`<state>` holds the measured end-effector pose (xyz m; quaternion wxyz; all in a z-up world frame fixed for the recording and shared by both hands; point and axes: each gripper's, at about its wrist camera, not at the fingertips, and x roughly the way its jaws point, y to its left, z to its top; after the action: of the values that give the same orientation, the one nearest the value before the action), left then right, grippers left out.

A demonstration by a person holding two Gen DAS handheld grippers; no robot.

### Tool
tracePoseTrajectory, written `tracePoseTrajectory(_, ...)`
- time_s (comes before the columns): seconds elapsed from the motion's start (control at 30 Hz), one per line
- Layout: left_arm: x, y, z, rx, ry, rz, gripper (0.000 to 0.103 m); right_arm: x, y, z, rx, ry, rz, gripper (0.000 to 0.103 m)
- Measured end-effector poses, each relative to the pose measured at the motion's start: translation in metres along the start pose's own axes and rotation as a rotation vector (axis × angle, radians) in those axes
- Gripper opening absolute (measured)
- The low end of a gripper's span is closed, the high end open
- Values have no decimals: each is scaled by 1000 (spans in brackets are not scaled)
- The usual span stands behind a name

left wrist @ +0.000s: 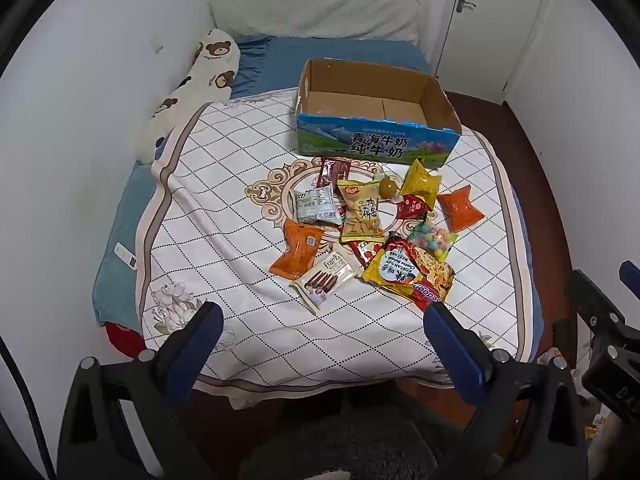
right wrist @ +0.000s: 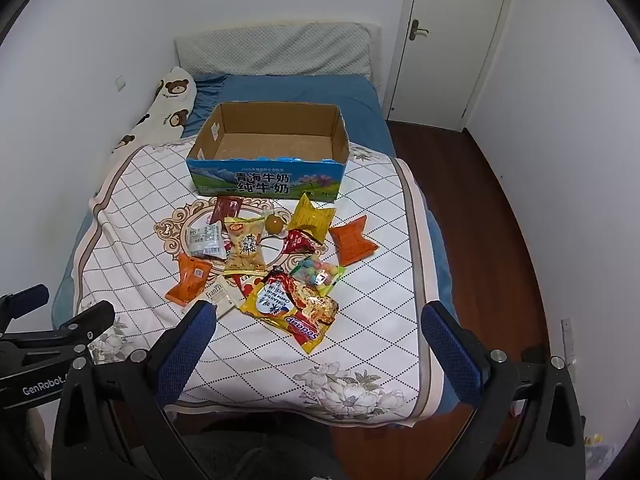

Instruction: Organize snacks

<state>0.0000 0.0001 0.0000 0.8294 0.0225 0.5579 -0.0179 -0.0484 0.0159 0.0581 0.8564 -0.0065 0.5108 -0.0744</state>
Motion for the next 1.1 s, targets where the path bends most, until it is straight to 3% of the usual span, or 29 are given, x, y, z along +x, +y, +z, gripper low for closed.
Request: tracePoseTrajectory(1.1, -13, 2, 3, 2, -20, 4, 103, -13, -3, -9, 18, -11, 18, 103)
